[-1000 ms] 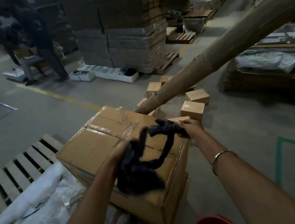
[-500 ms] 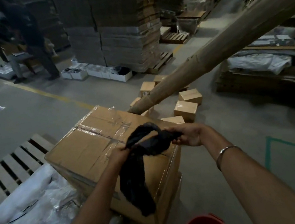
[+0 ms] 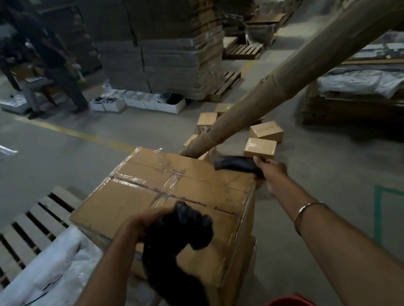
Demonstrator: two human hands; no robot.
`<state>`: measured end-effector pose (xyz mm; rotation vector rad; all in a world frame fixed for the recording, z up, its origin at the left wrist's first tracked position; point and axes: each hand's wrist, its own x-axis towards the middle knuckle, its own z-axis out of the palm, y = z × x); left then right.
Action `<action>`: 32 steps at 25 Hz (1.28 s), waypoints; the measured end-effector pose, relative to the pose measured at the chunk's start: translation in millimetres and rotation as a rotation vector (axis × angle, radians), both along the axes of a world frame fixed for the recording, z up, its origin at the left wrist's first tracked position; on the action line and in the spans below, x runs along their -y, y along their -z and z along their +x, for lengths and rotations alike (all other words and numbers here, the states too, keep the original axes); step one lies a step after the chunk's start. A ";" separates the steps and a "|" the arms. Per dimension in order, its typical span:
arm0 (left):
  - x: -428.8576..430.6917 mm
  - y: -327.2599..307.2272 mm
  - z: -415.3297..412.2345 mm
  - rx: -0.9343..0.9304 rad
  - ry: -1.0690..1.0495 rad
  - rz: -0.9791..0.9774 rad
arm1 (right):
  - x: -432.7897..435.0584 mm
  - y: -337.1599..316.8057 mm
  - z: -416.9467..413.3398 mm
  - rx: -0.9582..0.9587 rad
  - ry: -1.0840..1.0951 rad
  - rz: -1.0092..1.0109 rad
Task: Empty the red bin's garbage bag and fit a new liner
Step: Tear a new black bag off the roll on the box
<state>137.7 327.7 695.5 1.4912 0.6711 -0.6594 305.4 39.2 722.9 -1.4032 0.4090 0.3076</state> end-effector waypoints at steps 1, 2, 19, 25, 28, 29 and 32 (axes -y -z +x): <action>-1.8 6.1 -3.3 -0.092 0.104 0.118 | -0.2 -6.4 2.4 -0.027 -0.001 0.145; -1.4 10.8 -5.6 -0.161 0.163 0.229 | 0.4 -12.3 4.0 -0.052 -0.032 0.230; 23.4 52.2 -39.6 -0.210 0.324 0.211 | -73.4 98.8 -59.6 -0.125 -0.468 -0.091; 26.2 70.5 -49.1 -0.212 0.295 0.147 | -79.5 123.0 -61.5 0.131 -0.588 -0.541; 25.1 57.1 -45.6 -0.185 0.306 0.163 | -72.5 109.9 -64.3 0.271 -0.598 -0.860; 23.7 49.8 -43.1 -0.170 0.308 0.164 | -69.8 102.8 -66.2 0.329 -0.584 -0.950; 21.8 20.1 -34.4 -0.131 0.323 0.150 | -63.2 74.6 -70.6 0.463 -0.586 -0.863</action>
